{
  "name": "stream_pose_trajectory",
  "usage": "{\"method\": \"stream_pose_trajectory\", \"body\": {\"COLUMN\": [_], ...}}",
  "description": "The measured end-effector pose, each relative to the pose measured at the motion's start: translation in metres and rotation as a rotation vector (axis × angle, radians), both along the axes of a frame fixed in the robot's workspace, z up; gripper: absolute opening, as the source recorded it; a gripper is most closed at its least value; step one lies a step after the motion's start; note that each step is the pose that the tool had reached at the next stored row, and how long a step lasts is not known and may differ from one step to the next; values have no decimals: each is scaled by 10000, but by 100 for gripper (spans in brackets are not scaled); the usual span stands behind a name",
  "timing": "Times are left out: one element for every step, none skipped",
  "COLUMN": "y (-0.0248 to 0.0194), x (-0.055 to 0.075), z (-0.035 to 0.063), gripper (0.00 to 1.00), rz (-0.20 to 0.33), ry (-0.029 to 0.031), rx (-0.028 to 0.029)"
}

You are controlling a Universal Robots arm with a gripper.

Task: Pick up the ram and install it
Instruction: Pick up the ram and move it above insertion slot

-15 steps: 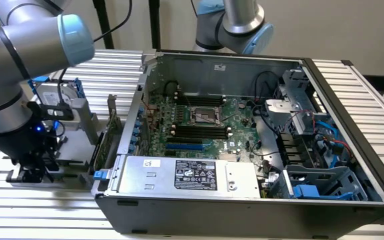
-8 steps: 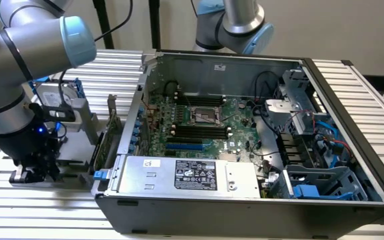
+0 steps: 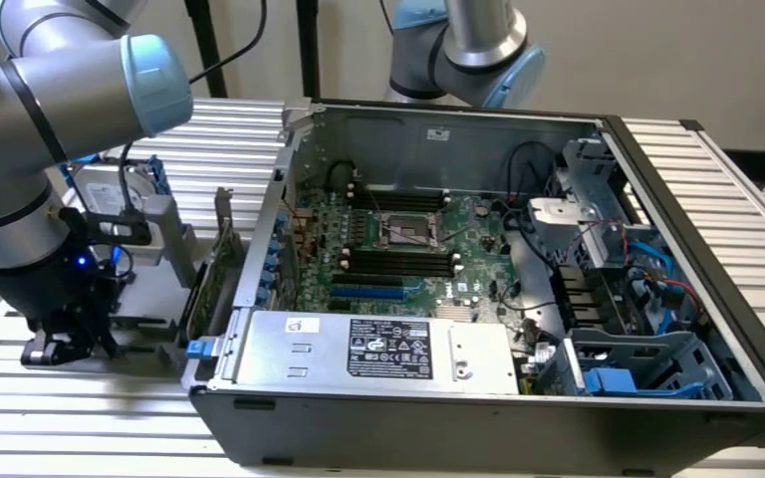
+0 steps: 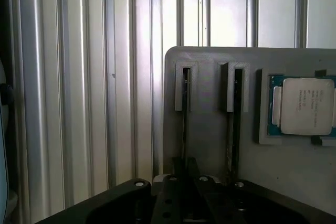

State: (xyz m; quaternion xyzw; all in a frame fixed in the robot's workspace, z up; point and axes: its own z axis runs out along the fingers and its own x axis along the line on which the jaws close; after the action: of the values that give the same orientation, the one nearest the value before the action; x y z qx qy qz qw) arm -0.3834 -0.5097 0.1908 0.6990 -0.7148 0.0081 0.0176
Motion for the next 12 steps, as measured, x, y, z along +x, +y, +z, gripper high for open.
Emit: {"method": "stream_pose_trajectory", "body": {"y": [0, 0, 0, 0, 0, 1, 1, 1, 1, 1, 0, 0], "x": [0, 0, 0, 0, 0, 0, 0, 0, 0, 0, 1, 1], "z": [0, 0, -1, 0, -1, -1, -1, -1, -2, -1, -1, -1], "gripper": [14, 14, 14, 14, 14, 14, 14, 14, 14, 14, 14, 14], "rz": [-10, -19, -24, -26, -26, -26, -28, -24, -17, -7, 3, 11], "ry": [0, 0, 0, 1, 1, 1, 1, 2, 5, 11, 20, 29], "rx": [0, 0, -1, -1, -1, -3, -9, -19, -38, -62, -84, -103]}}
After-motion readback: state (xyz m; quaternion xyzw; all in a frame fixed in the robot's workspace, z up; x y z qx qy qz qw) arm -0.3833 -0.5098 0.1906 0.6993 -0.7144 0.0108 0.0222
